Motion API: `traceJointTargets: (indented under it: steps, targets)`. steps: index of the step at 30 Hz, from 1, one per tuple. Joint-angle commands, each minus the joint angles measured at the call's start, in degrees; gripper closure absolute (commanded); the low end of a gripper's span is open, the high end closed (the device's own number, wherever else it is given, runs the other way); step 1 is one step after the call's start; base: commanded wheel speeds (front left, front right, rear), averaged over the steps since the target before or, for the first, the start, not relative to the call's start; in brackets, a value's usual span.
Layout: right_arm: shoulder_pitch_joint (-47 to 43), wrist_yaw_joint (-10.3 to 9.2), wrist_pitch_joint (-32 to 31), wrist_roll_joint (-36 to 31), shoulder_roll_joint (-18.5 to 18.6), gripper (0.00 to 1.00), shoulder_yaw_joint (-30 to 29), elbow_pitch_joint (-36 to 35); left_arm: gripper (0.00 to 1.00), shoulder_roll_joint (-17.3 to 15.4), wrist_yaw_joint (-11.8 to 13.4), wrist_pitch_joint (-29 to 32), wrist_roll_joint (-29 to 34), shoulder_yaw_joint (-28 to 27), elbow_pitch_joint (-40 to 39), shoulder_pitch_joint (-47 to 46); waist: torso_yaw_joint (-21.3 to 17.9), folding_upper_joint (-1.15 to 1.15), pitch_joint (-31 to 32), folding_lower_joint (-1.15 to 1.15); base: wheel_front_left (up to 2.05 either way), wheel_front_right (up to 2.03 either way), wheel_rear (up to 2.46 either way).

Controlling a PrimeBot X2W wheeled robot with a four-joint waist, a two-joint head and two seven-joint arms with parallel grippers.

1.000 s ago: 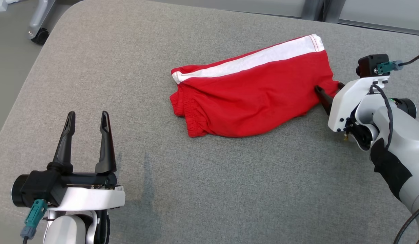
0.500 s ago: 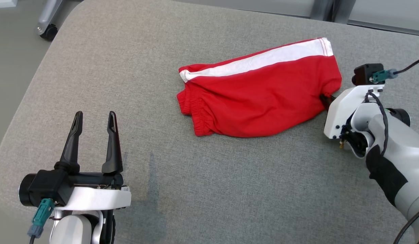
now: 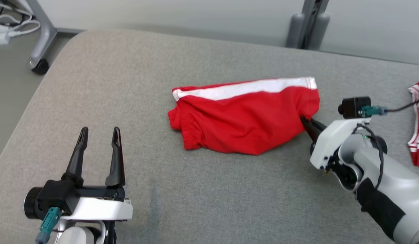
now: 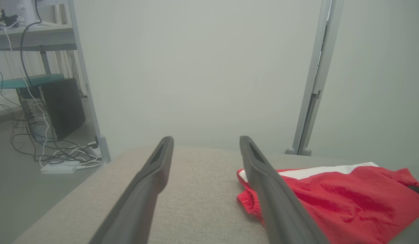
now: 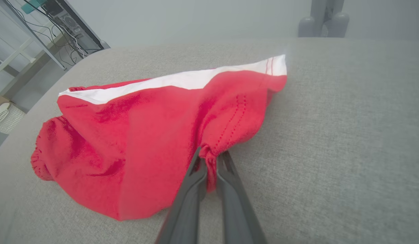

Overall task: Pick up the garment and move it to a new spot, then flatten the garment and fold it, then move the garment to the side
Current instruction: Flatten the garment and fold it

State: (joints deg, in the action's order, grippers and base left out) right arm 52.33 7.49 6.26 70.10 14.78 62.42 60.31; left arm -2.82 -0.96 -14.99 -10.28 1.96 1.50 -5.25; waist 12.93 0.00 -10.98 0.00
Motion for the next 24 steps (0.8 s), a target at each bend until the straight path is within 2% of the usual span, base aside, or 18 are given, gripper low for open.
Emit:
traceJointTargets:
  steps: [1, 5, 13, 19, 24]
  targets:
    - [-2.23, 0.00, 1.14, 1.07, 1.11, 1.00, 0.29, -1.74, 0.00, -0.21, -0.45, -0.22, 0.38, -0.17, 0.52, 0.96, -1.66, 0.00, 2.46, 0.00, 0.00, 0.00, 0.00]
    - [-8.15, 0.00, 2.55, 4.47, 2.90, 1.00, 0.19, -7.54, 0.00, -0.23, -0.62, -0.22, 0.87, -0.63, 0.71, 2.71, -3.28, 0.00, 5.31, 0.00, 0.00, 0.00, 0.00]
    - [-13.97, 0.00, 4.75, 6.86, 4.87, 1.00, 0.51, -12.37, 0.00, -0.23, -1.00, -0.23, 1.13, -0.02, 0.38, 3.65, -5.07, 0.00, 6.27, 0.00, 0.00, 0.00, 0.00]
    - [-17.53, 0.00, 5.05, 7.90, 4.88, 1.00, 0.87, -13.84, 0.00, -0.20, -0.61, -0.22, 0.69, 0.74, 0.66, 3.69, -5.58, 0.00, 6.38, 0.00, 0.00, 0.00, 0.00]
    - [-18.77, 0.00, 6.42, 7.06, 4.27, 1.00, 1.02, -12.21, 0.00, -0.21, -0.57, -0.22, 0.71, 0.61, 1.16, 3.65, -6.44, 0.00, 6.65, 0.00, 0.00, 0.00, 0.00]
